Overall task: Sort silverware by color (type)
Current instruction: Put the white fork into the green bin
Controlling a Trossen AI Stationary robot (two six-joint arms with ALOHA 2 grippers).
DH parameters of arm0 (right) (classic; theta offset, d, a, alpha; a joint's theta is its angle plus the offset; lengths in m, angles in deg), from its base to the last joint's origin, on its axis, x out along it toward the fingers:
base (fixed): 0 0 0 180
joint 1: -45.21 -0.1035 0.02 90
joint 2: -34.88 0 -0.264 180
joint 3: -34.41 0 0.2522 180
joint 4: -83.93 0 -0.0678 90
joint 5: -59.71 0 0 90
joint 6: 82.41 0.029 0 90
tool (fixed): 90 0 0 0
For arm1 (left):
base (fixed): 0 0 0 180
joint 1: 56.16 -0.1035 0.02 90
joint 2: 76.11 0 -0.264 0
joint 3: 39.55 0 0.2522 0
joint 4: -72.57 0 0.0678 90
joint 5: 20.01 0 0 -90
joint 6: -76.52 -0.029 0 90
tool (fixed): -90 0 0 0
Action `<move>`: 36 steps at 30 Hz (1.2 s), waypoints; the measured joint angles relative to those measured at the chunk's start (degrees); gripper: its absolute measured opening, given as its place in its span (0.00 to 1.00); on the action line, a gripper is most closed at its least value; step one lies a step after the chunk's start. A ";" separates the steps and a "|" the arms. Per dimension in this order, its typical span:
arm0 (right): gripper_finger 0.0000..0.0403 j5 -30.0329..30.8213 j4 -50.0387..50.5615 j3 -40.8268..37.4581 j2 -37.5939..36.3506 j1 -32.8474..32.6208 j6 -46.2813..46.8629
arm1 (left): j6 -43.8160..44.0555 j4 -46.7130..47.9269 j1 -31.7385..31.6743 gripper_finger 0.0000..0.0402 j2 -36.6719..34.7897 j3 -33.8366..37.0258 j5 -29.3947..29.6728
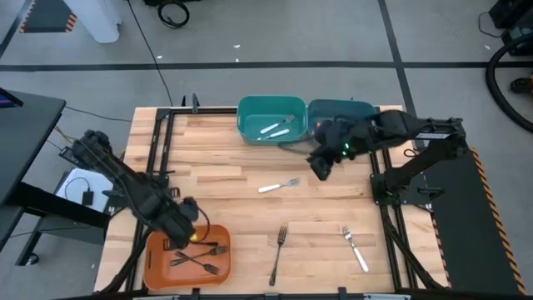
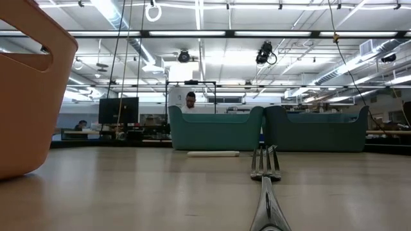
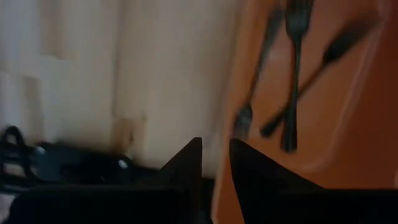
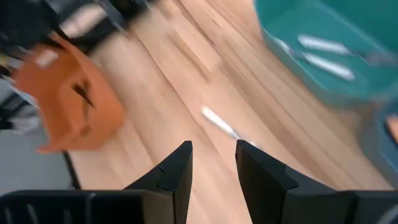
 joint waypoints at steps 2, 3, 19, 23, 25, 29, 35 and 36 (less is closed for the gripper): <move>0.32 2.26 4.69 0.00 -0.32 -2.64 3.97 | 0.52 0.01 -1.82 0.23 -2.42 0.00 3.01; 0.32 3.05 7.03 0.00 -0.36 -3.83 6.02 | 0.64 -0.01 -2.83 0.23 -3.57 0.00 4.63; 0.32 -4.42 19.69 -11.21 4.08 -24.66 50.67 | -6.42 -19.05 -21.30 0.23 -8.76 0.00 18.89; 0.32 -9.98 18.33 -15.38 6.17 -28.55 57.35 | -12.70 -27.26 -23.81 0.23 -8.76 0.00 18.89; 0.32 -12.19 16.31 -17.35 7.27 -30.53 59.54 | -15.05 -30.44 -24.41 0.23 -8.76 0.00 18.89; 0.32 -14.03 10.90 -20.89 9.49 -33.87 62.59 | -17.02 -34.14 -25.06 0.23 -8.76 0.00 18.85; 0.32 -14.73 4.82 -26.30 12.20 -36.22 63.02 | -17.02 -34.77 -25.72 0.23 -8.76 0.00 18.85; 0.32 -14.99 3.94 -27.17 12.55 -36.35 63.02 | -17.03 -34.77 -25.71 0.23 -8.76 0.00 18.85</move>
